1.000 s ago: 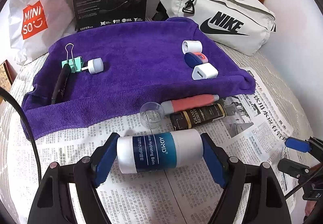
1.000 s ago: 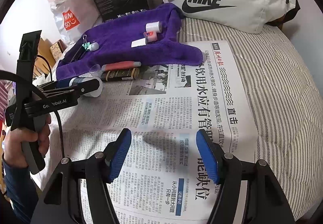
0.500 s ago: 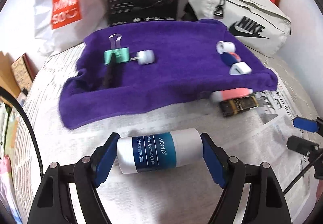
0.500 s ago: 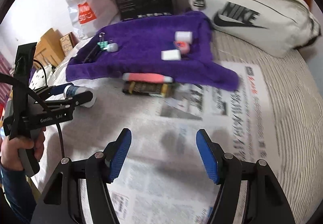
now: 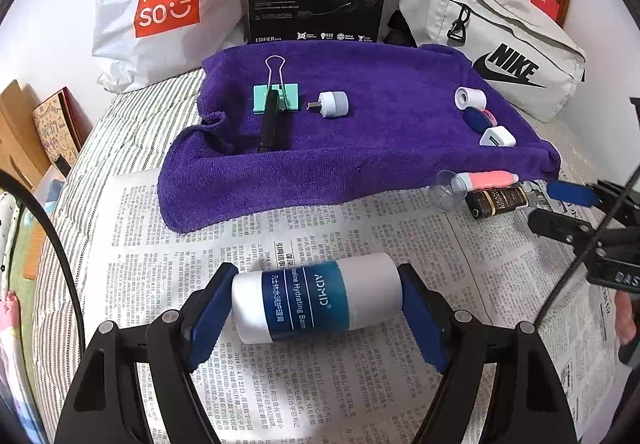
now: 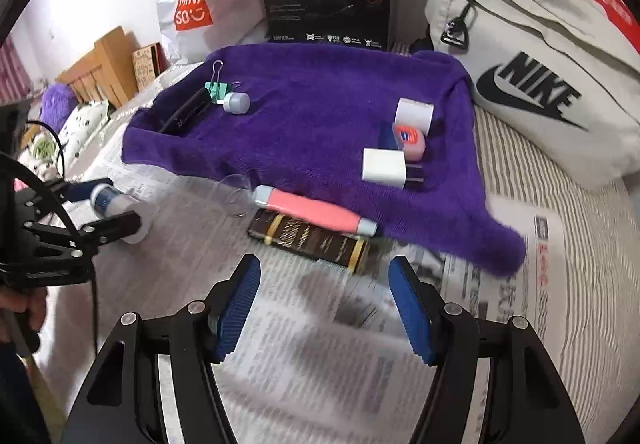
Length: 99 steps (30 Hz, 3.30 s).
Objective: Organize rigid objects
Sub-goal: 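Lift the ADMD bottle with the left tool while the right tool approaches the Grand Reserve bottle, then grasp the dark Grand Reserve bottle with the right tool while the left tool holds the ADMD bottle, then lift both bottles toward the purple towel with both tools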
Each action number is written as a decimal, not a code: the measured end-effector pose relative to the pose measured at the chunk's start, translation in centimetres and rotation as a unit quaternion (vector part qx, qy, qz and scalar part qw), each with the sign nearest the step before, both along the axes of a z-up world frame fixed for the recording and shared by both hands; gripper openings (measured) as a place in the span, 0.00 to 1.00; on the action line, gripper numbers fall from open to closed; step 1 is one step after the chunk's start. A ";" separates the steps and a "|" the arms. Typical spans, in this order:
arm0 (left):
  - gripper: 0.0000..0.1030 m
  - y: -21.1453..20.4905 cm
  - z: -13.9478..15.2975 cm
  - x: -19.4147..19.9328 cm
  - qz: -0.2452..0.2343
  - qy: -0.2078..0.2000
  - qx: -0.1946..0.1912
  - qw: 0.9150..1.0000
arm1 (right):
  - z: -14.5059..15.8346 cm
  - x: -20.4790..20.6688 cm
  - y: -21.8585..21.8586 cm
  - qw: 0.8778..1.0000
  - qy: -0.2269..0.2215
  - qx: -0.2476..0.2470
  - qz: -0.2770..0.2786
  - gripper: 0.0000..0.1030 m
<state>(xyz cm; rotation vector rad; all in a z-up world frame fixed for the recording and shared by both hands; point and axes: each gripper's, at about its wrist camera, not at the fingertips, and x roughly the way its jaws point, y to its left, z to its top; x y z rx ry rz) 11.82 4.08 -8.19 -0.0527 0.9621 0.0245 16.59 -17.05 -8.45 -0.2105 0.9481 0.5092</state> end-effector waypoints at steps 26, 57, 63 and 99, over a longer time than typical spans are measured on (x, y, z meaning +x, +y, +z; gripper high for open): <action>0.76 0.6 -0.2 -0.2 -0.015 -0.001 -0.031 0.999 | -2.0 -1.5 2.1 0.992 -0.013 -0.003 0.128 0.49; 0.76 0.6 -0.2 -0.2 -0.007 0.003 -0.038 0.999 | -1.8 -2.3 0.6 0.997 0.022 -0.046 0.058 0.26; 0.76 0.6 -0.2 -0.2 -0.008 0.004 -0.037 0.999 | -1.8 -1.6 1.1 0.997 0.027 -0.049 0.057 0.26; 0.74 0.3 -1.1 -0.3 -0.017 -0.024 -0.071 0.997 | -1.8 -2.7 0.6 0.998 0.007 -0.046 0.048 0.26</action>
